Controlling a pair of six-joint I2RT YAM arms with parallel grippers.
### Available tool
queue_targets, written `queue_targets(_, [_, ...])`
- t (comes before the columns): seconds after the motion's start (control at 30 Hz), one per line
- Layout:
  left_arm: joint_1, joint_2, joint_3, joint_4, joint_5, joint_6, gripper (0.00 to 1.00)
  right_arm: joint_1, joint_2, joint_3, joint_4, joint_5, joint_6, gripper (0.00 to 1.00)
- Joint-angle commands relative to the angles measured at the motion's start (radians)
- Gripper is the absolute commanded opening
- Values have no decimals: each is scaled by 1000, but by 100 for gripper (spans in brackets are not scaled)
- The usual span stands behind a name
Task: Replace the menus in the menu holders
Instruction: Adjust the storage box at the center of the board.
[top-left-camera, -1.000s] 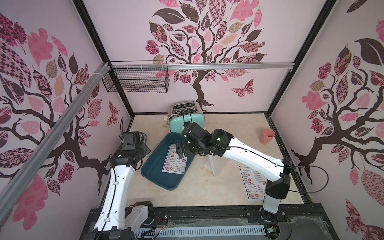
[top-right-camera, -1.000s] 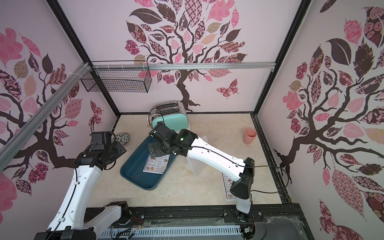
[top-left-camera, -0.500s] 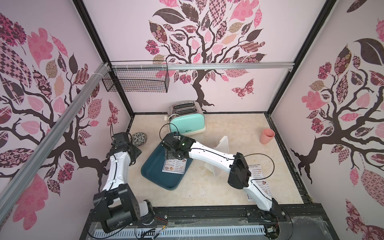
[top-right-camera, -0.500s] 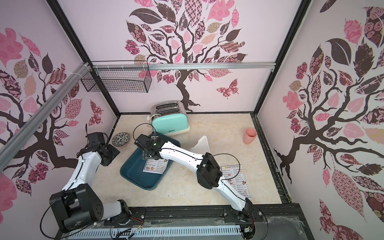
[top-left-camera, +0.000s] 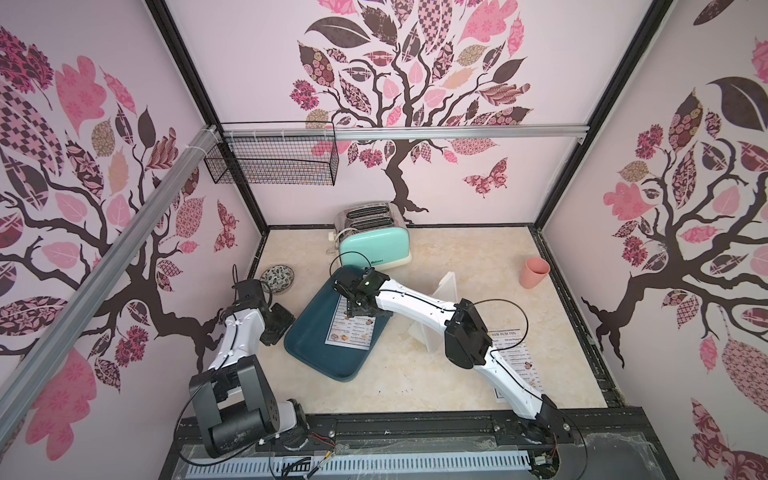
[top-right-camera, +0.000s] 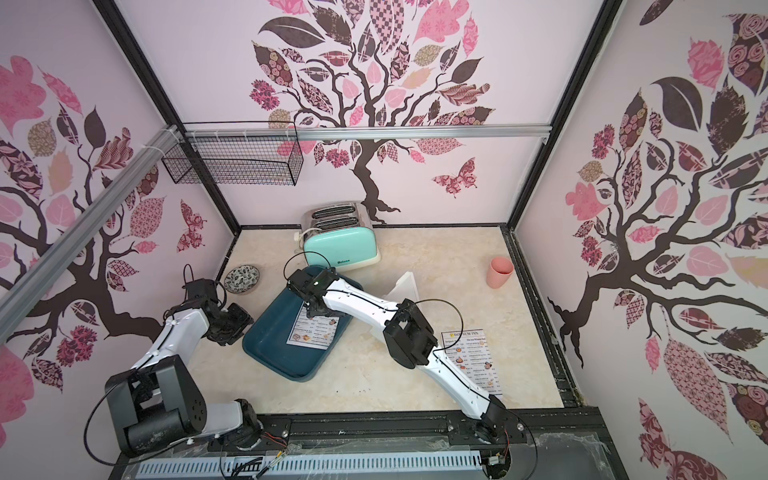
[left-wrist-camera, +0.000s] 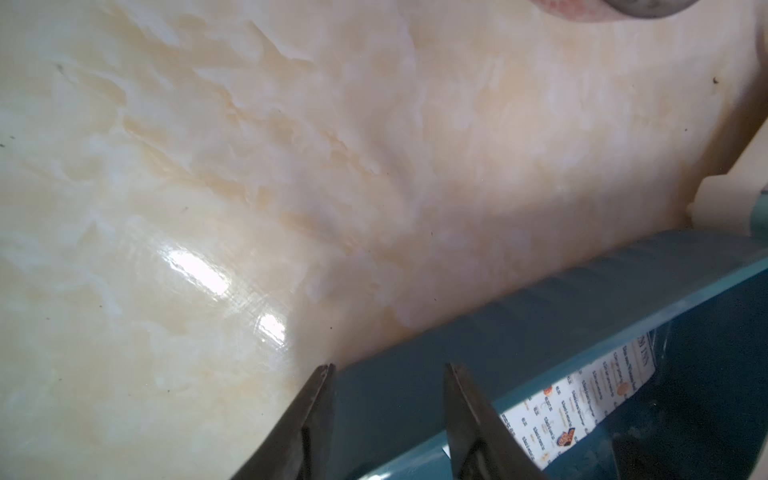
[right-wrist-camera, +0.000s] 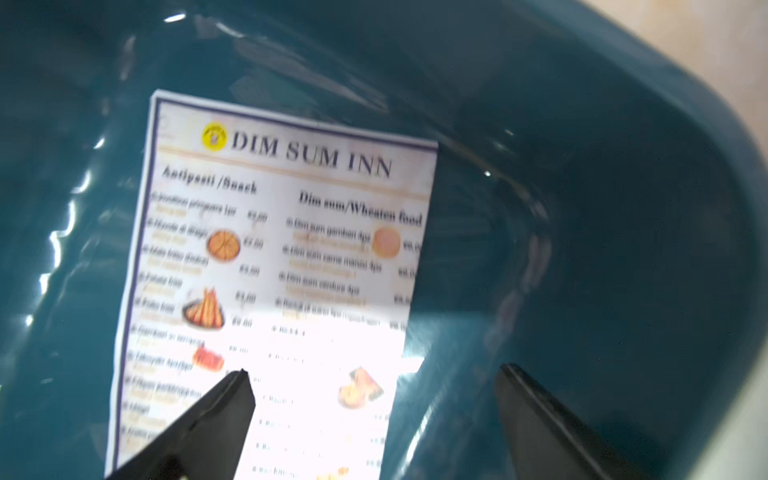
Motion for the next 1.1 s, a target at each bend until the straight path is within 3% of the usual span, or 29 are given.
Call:
queue_targets(0.0, [-9,-54,-15,-41,59,21,47,-5,22,8,-17,-28,-27,99])
queue_targets(0.3, [-81,-151,-78,-90,74,9,46,-36,30,-34,22,-69,-46,100])
queue_targets(0.73, [-140,-150,-95,-54,138,25,44,-33,107,-11,202,-416,-102,100])
queue_targets(1.07, [-146,-136,-99,-36,166,40,42,-18,115,-20,260,-572,-155,100])
